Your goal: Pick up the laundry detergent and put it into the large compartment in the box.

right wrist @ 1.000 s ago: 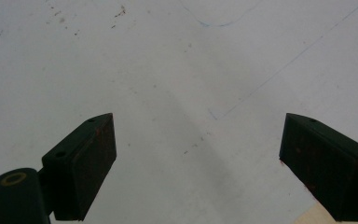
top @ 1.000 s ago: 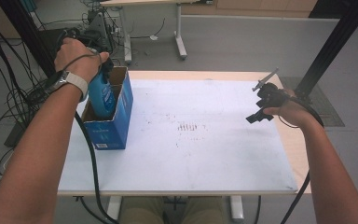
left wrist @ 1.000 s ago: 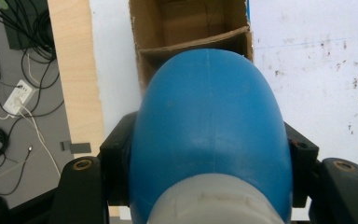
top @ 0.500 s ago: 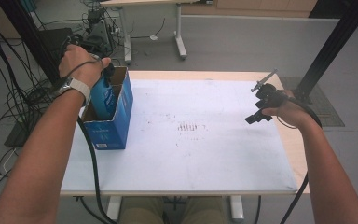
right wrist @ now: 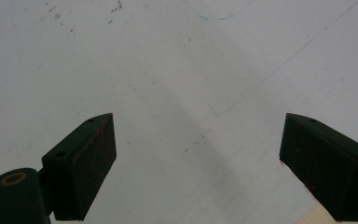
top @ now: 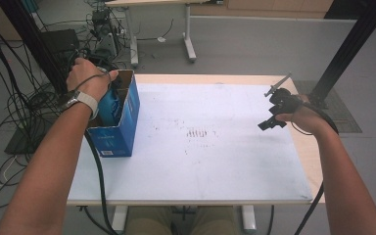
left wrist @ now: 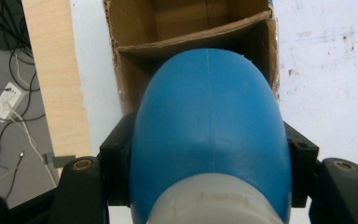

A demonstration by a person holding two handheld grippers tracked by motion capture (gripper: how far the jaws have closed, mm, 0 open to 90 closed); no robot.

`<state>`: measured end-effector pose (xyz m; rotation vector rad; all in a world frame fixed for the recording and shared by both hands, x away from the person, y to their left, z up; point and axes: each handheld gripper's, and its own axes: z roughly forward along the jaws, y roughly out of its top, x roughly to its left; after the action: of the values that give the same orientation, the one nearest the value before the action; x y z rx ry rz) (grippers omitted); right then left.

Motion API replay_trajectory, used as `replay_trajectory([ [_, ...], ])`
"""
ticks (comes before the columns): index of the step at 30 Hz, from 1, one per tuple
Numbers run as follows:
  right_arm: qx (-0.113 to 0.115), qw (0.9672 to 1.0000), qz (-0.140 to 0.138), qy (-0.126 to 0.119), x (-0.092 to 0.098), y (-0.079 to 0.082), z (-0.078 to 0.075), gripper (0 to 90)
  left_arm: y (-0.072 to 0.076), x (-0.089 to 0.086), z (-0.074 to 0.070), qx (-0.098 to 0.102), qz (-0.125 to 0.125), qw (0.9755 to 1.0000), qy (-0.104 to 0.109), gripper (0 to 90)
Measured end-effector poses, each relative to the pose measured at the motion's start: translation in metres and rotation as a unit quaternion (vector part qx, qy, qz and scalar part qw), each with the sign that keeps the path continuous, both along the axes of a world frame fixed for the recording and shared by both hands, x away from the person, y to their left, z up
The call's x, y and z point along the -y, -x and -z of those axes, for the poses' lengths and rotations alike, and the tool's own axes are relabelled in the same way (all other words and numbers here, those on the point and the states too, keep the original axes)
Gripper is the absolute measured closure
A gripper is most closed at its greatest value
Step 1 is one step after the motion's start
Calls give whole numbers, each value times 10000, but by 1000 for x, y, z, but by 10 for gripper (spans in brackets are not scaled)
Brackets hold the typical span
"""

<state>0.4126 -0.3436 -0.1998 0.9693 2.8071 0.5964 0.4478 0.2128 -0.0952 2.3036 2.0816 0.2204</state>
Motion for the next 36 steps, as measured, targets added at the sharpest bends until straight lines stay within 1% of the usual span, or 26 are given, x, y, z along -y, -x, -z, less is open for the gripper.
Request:
replay_trajectory([
  [1,-2,10000,-3,3,0,0,0,107,0,-1,2,2,1,10000,5,376],
  [3,-12,10000,8,12,1,0,1,107,2,-1,5,65,16,10000,-3,376],
  [6,-31,10000,31,18,2,0,1,107,1,-3,10,70,28,10000,-5,376],
  [7,-23,10000,34,11,3,0,1,107,2,-3,11,110,25,9999,4,376],
  [10,-16,10000,39,17,3,0,0,107,2,-3,15,112,24,9999,-9,376],
  [17,-42,10000,37,23,2,-1,2,107,-1,-2,23,21,34,10000,26,375],
  [20,-49,10000,21,23,2,-1,3,107,-1,-2,28,26,18,10000,18,375],
  [25,-43,10000,32,29,4,0,2,107,-3,-1,35,-79,47,10000,-31,375],
  [30,-26,10000,82,23,8,2,0,107,-2,-1,37,-40,39,10000,-63,375],
  [32,-24,10000,84,31,8,2,0,107,-2,0,39,-32,76,9999,-80,375],
  [36,-43,10000,86,25,8,2,1,107,-1,0,43,-11,92,9999,-61,375],
])
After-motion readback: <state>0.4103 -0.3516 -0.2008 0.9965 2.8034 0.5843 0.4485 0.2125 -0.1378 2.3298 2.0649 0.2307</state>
